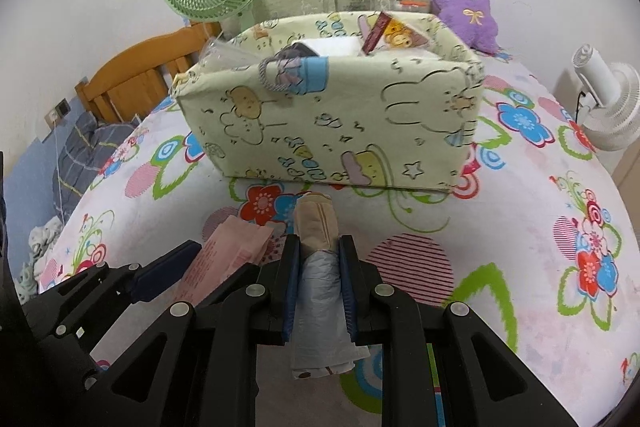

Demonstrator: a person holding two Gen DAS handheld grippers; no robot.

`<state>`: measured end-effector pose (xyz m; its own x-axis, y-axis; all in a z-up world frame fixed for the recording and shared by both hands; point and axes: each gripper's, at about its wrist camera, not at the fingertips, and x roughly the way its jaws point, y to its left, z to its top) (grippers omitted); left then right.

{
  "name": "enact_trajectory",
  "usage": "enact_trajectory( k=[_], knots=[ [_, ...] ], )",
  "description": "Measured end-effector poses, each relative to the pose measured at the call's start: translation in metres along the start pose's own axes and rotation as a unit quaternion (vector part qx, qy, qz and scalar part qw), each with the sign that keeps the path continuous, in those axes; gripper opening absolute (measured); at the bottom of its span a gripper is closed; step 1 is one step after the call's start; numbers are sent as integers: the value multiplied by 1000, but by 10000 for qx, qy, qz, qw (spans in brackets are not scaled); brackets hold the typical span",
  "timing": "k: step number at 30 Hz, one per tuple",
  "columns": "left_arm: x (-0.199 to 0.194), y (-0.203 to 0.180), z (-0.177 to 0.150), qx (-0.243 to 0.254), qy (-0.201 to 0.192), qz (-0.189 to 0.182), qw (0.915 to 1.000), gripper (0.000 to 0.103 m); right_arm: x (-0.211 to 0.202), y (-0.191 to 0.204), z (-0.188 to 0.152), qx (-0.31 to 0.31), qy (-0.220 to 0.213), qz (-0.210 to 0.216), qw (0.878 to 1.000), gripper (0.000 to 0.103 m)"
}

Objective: Organize soft objects
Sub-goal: 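Grasp the beige-white roll with the right tool while the left tool grasps the pink tissue pack, then lift and carry the pink pack with the left tool while the right tool carries the roll over the box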

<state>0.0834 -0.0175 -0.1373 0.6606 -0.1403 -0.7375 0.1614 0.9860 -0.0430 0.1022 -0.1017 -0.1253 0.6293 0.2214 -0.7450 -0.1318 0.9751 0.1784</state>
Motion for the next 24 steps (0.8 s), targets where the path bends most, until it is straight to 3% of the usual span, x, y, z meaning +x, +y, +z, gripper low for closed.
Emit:
enact_trajectory(
  k=[24],
  knots=[
    [-46, -33, 26, 140, -520, 123, 9985, 40, -60, -20, 20, 60, -535, -173, 9984, 22]
  ],
)
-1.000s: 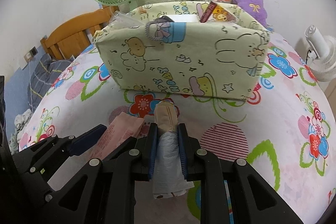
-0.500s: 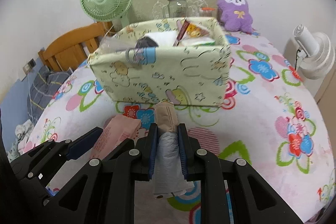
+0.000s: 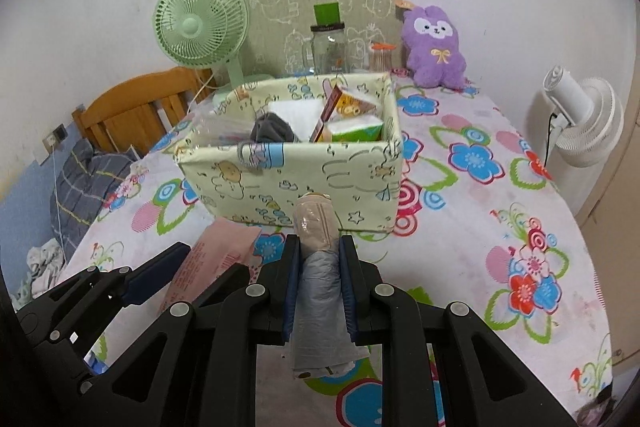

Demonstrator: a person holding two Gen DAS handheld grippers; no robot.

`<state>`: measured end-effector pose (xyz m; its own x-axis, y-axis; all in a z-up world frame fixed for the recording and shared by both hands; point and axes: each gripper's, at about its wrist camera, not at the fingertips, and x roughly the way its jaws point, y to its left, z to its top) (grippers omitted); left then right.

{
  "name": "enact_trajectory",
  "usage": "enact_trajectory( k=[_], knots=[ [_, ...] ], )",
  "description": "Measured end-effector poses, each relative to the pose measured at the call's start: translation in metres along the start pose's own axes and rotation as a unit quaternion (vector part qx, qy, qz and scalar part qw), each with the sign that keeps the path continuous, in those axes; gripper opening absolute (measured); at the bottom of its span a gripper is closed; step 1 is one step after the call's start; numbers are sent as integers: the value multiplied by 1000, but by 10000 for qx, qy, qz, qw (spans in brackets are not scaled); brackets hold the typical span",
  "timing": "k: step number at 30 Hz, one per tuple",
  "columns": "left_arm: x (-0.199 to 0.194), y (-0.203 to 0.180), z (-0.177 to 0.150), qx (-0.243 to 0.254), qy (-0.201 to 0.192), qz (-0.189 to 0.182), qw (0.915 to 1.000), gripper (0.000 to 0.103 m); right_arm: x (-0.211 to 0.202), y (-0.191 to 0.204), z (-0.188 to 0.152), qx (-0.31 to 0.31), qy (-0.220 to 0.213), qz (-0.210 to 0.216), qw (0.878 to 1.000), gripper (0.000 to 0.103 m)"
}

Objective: Organize soft objects
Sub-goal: 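Lift and carry the pink pack with the left tool while the right tool carries the roll over the box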

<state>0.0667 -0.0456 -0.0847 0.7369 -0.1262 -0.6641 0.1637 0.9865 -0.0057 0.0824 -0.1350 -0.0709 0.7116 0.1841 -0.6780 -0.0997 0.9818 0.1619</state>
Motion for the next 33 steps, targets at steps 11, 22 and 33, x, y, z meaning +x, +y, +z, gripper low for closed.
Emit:
enact_trajectory(
  k=[11, 22, 33],
  knots=[
    [-27, -3, 18, -14, -272, 119, 9996, 40, -29, 4, 19, -67, -268, -23, 9996, 22],
    [-49, -4, 39, 0, -558, 82, 9984, 40, -54, 7, 40, -62, -526, -198, 9984, 22],
    [-59, -3, 57, 21, -780, 94, 9969, 40, -65, 9, 59, -48, -739, -231, 9970, 22]
  ],
)
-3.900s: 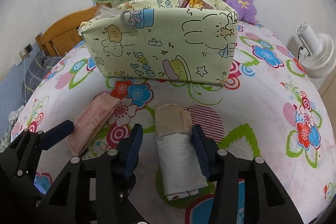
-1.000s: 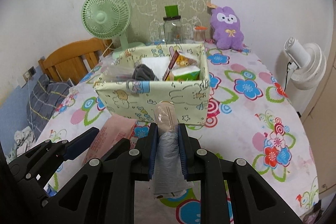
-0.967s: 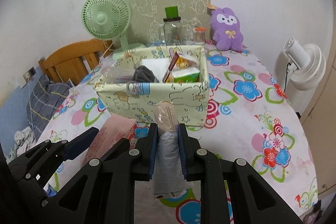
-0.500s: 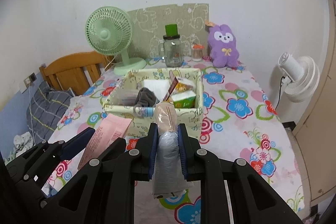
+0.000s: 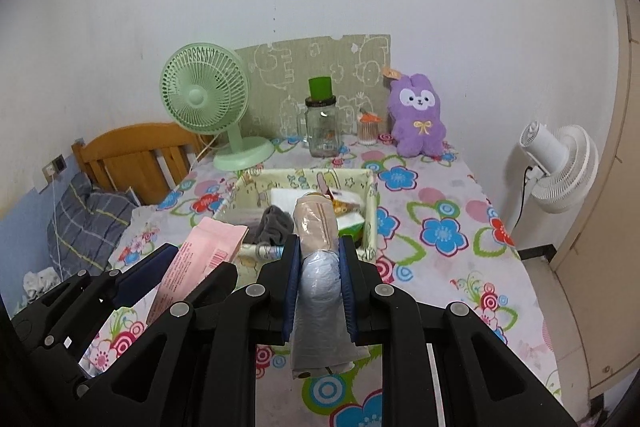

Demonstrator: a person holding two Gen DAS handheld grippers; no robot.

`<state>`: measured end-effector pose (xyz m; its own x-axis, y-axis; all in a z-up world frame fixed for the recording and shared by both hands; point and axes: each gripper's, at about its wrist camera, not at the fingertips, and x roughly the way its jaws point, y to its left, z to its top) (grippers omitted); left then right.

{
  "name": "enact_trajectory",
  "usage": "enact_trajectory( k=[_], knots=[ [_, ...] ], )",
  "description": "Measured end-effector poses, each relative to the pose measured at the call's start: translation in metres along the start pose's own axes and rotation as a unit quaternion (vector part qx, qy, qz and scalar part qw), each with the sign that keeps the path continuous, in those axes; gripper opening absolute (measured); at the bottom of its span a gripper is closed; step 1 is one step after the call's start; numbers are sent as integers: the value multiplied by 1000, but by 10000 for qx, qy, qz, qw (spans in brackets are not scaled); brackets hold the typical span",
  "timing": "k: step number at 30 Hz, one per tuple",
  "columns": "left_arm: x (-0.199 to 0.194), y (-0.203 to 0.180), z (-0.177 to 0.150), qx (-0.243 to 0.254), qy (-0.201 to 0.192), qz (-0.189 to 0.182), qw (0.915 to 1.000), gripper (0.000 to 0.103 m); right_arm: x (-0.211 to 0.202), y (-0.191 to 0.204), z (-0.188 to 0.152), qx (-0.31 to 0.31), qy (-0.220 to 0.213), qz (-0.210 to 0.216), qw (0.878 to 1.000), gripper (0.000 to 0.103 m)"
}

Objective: Organize soft objects
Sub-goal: 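Lift and carry the pink pack with the left tool while the right tool carries the roll over the box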

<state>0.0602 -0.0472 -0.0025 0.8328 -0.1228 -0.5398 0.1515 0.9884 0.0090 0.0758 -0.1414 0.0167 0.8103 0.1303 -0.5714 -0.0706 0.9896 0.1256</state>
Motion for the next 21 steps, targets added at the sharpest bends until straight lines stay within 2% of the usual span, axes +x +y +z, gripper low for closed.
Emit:
enact_trajectory(
  k=[8, 21],
  knots=[
    [6, 3, 11, 9, -130, 94, 9999, 40, 5, 1, 12, 36, -128, 19, 9999, 22],
    [30, 12, 26, -26, -127, 170, 9998, 40, 34, 3, 31, 72, -107, 59, 9999, 22]
  ],
)
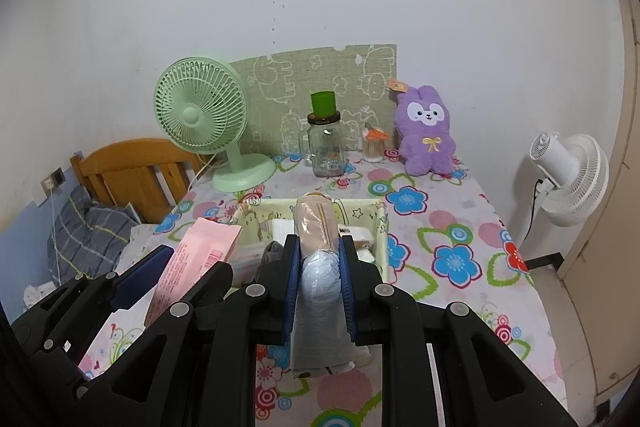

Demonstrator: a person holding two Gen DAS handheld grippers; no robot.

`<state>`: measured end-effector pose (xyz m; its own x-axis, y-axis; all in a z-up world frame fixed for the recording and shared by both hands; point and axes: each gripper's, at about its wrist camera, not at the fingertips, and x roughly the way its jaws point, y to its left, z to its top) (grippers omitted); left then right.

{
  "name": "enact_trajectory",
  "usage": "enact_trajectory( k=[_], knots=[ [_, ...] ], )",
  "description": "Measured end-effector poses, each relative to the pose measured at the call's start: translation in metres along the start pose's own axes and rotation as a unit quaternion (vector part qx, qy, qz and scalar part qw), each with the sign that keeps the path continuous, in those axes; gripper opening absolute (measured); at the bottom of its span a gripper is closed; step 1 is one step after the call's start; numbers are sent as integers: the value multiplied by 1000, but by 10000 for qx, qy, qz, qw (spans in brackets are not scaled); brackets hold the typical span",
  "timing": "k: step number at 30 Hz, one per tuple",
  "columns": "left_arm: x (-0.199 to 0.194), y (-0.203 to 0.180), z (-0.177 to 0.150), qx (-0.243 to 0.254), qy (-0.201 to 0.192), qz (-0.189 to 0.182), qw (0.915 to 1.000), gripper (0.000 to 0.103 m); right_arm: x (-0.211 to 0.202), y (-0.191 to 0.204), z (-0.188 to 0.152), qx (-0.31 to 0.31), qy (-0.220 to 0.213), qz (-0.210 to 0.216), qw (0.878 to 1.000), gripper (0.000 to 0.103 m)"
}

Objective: Organize soft objects
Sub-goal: 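Lift and carry the pink pack with the left tool while the right tool carries the roll over the box, then lower both held items into the fabric box and open both tools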

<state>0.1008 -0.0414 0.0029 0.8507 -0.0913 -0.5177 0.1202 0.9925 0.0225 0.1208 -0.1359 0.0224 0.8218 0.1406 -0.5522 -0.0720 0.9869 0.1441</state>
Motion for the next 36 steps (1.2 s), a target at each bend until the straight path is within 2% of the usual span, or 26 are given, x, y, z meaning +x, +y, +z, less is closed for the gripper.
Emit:
enact_trajectory(
  k=[36],
  knots=[
    [91, 3, 25, 15, 125, 67, 9999, 40, 98, -19, 26, 134, 137, 43, 9998, 22]
  ],
)
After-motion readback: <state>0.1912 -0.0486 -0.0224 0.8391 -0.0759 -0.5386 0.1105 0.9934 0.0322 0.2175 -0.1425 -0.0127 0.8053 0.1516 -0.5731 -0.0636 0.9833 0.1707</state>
